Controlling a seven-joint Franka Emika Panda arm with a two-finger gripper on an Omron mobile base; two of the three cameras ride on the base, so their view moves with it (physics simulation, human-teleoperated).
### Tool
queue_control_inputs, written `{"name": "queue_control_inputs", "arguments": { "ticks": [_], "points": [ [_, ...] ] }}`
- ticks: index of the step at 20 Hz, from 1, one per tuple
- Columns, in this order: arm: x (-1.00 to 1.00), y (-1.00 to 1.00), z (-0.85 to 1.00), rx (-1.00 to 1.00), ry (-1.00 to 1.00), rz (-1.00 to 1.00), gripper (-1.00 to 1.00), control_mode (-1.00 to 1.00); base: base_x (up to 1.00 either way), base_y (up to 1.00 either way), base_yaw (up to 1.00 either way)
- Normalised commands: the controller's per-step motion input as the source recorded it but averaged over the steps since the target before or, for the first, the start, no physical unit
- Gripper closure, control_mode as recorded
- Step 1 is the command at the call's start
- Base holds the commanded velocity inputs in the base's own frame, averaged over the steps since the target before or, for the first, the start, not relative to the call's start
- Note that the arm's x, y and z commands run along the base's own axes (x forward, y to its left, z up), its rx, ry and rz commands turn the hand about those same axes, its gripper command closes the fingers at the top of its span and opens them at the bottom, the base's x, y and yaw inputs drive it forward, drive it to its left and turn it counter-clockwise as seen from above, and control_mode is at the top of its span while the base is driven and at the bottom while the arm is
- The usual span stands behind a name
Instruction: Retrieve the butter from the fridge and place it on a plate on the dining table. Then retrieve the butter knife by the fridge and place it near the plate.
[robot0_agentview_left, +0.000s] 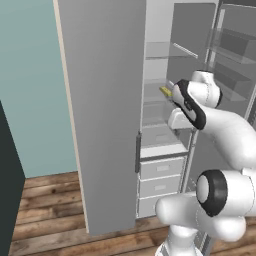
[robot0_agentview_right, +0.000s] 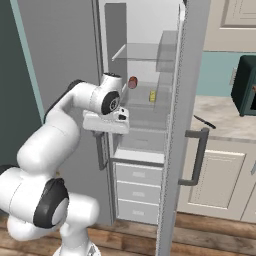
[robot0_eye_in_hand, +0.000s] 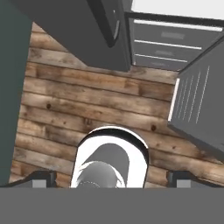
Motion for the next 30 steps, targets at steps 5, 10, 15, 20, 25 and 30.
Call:
{"name": "queue_control_inputs", "arguments": {
  "ticks": [5,10,15,20,25,30],
  "points": [
    [-0.91,0.66,0.0,-0.04,-0.05,-0.07,-1.0,-1.0,0.0,0.0,0.0],
    [-0.49,0.23,0.0,-0.05,0.0,-0.24,-1.0,-1.0,0.0,0.0,0.0],
    [-0.38,0.0,0.0,0.0,0.0,-0.26,-1.0,-1.0,0.0,0.0,0.0],
    [-0.24,0.03,-0.14,-0.12,0.0,-0.27,-1.0,-1.0,0.0,0.0,0.0],
    [0.0,-0.01,-0.15,-0.06,0.0,-0.06,-1.0,-1.0,0.0,0.0,0.0],
    [0.0,0.0,0.0,0.0,0.0,0.0,-1.0,-1.0,0.0,0.0,0.0]
  ]
}}
